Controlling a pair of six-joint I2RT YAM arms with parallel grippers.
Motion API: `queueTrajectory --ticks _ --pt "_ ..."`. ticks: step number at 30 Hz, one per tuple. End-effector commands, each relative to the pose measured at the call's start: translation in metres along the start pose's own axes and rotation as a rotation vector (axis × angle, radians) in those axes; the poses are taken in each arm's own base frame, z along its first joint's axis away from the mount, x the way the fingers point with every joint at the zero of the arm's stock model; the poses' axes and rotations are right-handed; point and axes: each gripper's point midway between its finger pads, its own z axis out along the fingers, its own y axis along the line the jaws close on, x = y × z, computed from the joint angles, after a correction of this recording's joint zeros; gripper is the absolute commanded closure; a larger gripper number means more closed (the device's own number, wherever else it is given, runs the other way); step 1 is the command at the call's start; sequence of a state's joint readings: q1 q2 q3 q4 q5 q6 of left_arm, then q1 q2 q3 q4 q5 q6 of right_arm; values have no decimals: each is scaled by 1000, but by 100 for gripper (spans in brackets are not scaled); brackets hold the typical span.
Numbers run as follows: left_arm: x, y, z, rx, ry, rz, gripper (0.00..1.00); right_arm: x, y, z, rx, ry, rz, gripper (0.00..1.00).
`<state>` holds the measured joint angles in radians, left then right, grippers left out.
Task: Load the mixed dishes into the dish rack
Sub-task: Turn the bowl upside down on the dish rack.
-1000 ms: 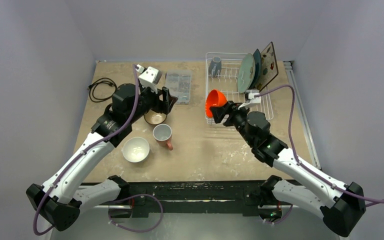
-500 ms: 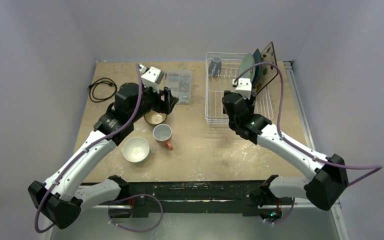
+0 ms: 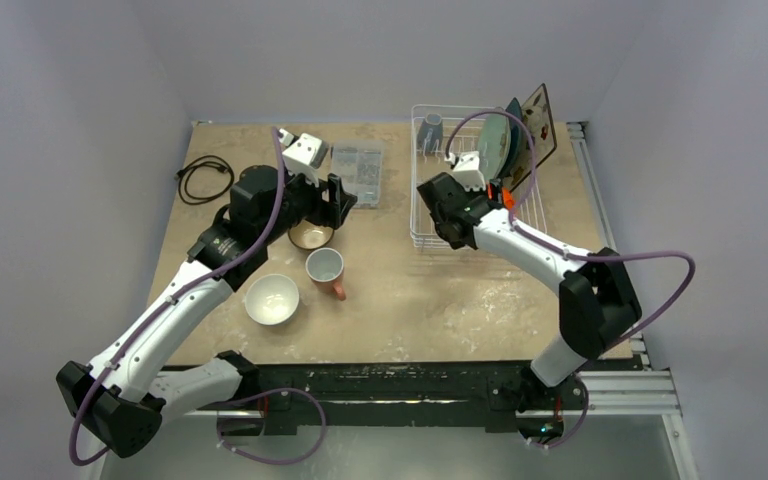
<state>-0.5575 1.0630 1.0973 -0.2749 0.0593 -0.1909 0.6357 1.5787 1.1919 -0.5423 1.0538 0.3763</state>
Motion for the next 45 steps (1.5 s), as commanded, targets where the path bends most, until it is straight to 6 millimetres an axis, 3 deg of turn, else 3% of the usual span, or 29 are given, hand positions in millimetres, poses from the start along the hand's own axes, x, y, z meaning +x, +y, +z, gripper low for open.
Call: queueTrajectory --ticks 1,18,29,40,45 --pt "-6 -3 1 15 -25 4 34 -5 -21 10 121 -4 31 100" --pt "-6 -3 1 20 -23 5 34 28 -26 35 291 96 -108 100" --pt "-5 -5 1 26 -20 7 34 44 -15 51 275 139 -150 88" --pt "-3 -6 4 37 -10 3 34 15 1 79 238 91 -231 74" --pt "-3 -7 4 41 -8 4 34 11 12 92 199 84 -295 67"
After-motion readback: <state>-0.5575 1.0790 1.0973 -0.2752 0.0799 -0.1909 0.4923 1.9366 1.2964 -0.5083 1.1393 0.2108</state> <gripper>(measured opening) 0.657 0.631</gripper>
